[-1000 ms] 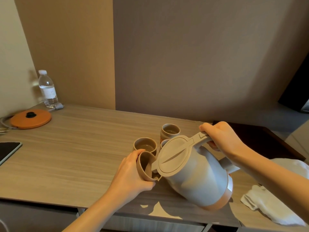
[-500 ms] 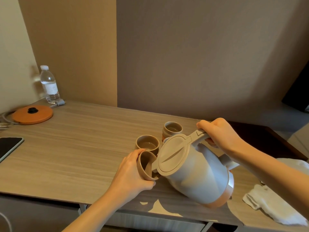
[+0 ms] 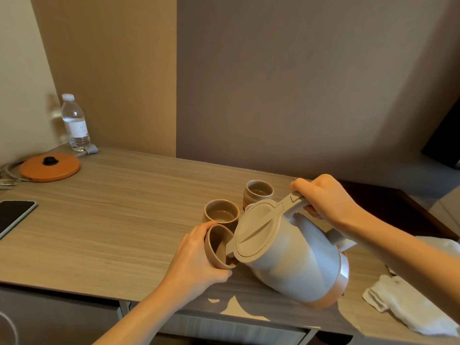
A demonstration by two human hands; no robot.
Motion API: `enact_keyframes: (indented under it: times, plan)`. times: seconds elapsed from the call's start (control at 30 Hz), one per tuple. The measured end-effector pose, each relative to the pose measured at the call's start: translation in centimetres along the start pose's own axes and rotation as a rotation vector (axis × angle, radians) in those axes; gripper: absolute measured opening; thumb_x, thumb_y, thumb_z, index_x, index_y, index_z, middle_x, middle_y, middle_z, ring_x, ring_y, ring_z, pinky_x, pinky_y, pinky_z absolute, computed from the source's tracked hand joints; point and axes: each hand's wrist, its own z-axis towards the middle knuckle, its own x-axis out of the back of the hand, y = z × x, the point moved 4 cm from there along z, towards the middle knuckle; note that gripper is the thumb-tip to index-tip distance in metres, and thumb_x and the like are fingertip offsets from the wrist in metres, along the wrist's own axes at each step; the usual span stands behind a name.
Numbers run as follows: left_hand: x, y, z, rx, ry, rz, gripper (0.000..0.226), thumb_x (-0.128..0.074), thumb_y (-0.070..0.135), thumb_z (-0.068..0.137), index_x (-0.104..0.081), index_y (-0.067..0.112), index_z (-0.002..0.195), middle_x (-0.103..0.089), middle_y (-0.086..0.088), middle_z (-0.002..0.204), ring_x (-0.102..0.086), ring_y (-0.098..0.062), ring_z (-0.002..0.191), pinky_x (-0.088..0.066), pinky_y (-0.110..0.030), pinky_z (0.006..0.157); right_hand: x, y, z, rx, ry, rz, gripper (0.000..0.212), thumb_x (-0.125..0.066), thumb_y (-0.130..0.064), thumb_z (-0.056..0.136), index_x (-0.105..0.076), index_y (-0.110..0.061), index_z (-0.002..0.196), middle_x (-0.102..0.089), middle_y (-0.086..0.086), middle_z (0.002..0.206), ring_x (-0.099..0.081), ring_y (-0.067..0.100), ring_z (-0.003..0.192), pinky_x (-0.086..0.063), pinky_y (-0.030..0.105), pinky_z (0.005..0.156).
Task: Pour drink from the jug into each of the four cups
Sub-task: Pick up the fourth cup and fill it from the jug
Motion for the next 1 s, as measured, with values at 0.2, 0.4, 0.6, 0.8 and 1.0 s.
enact_keyframes:
  times: [0.2, 0.4, 0.6, 0.8, 1.0]
  plan:
    - [-0.2, -0.2, 0.0, -0.012, -0.007, -0.007, 0.092, -0.089, 0.042, 0.046, -0.042, 0.042, 0.126, -0.053, 0.025, 0.115, -0.050, -0.005, 0.113, -0.051, -0.028, 0.090, -0.2, -0.3, -0.2, 0.005, -0.012, -0.027, 0.053, -0.052, -0.024, 0.088, -0.043, -0.014, 0.036, -0.035, -0.005, 0.032, -0.030, 0.010, 0.033, -0.035, 0.029, 0.051]
    - [-0.4, -0.6, -0.2, -0.004, -0.006, -0.010, 0.091, -0.088, 0.045, 0.044, -0.041, 0.045, 0.122, -0.053, 0.026, 0.114, -0.050, -0.005, 0.112, -0.052, -0.028, 0.089, -0.5, -0.4, -0.3, 0.006, -0.009, -0.054, 0.054, -0.053, -0.027, 0.086, -0.043, -0.017, 0.034, -0.034, -0.006, 0.032, -0.029, 0.009, 0.034, -0.035, 0.032, 0.053]
    - [-0.3, -0.8, -0.5, 0.003, -0.009, -0.024, 0.089, -0.088, 0.045, 0.045, -0.040, 0.048, 0.120, -0.052, 0.027, 0.113, -0.050, -0.004, 0.111, -0.052, -0.026, 0.089, -0.7, -1.0, -0.3, 0.000, -0.019, -0.062, 0.064, -0.053, -0.025, 0.086, -0.037, -0.020, 0.024, -0.031, -0.005, 0.030, -0.027, 0.012, 0.033, -0.031, 0.030, 0.051]
    - [-0.2, -0.8, -0.6, 0.014, -0.016, -0.043, 0.089, -0.088, 0.043, 0.046, -0.041, 0.046, 0.122, -0.053, 0.026, 0.114, -0.049, -0.005, 0.113, -0.051, -0.026, 0.091, -0.7, -1.2, -0.3, -0.005, -0.026, -0.059, 0.063, -0.053, -0.025, 0.085, -0.038, -0.020, 0.024, -0.030, -0.006, 0.030, -0.026, 0.012, 0.034, -0.030, 0.029, 0.050]
    - [-0.3, -0.7, -0.6, 0.025, -0.012, -0.050, 0.090, -0.089, 0.042, 0.045, -0.043, 0.044, 0.123, -0.053, 0.024, 0.115, -0.050, -0.006, 0.113, -0.051, -0.028, 0.091, -0.7, -0.9, -0.1, 0.007, -0.025, -0.061, 0.059, -0.053, -0.027, 0.085, -0.038, -0.021, 0.029, -0.032, -0.006, 0.032, -0.026, 0.010, 0.034, -0.033, 0.032, 0.052]
